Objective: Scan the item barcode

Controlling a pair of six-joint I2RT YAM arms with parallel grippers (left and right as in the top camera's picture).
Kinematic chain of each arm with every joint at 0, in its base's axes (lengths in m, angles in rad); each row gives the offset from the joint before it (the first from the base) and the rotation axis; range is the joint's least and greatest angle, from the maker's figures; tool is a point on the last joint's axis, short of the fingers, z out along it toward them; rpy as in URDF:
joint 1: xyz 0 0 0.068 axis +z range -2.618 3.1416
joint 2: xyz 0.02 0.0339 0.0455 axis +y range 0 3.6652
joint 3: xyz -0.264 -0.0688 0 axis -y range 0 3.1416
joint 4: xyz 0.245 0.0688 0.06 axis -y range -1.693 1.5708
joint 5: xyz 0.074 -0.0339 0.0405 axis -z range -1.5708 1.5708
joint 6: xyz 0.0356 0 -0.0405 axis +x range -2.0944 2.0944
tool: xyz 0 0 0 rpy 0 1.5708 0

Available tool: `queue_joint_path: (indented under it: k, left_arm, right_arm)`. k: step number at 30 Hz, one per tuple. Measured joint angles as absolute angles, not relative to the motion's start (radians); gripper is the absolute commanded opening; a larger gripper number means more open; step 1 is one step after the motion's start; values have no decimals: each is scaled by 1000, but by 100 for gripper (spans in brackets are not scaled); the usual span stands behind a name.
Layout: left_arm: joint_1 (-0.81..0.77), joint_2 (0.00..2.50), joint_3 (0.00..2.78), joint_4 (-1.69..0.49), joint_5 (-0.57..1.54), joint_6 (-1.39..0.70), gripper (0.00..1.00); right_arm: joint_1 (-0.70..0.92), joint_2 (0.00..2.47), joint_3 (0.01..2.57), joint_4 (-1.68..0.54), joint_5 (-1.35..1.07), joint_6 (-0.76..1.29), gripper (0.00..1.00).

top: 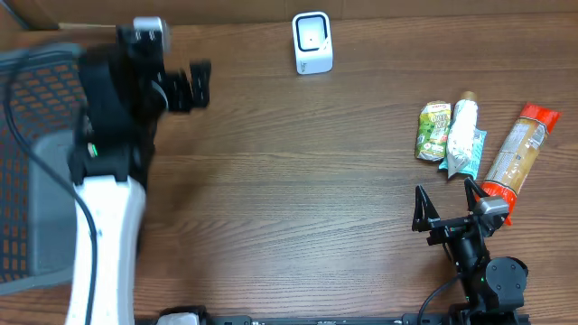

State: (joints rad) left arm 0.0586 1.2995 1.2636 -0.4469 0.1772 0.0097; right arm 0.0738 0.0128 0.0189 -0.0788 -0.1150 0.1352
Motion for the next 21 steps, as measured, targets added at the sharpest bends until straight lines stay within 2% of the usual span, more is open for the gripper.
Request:
queue_joint_path:
  k: [8, 14, 21]
  left_arm:
    - [59, 853, 651, -70, 136, 35, 100]
    - [59, 533, 383, 42, 85, 54, 99]
    - [59, 293, 250, 52, 62, 143, 100]
  right_arm:
    - [74, 13, 19, -79, -115, 136, 100]
    - [74, 13, 19, -79, -115, 137, 100]
    - [74, 13, 19, -79, -115, 138, 100]
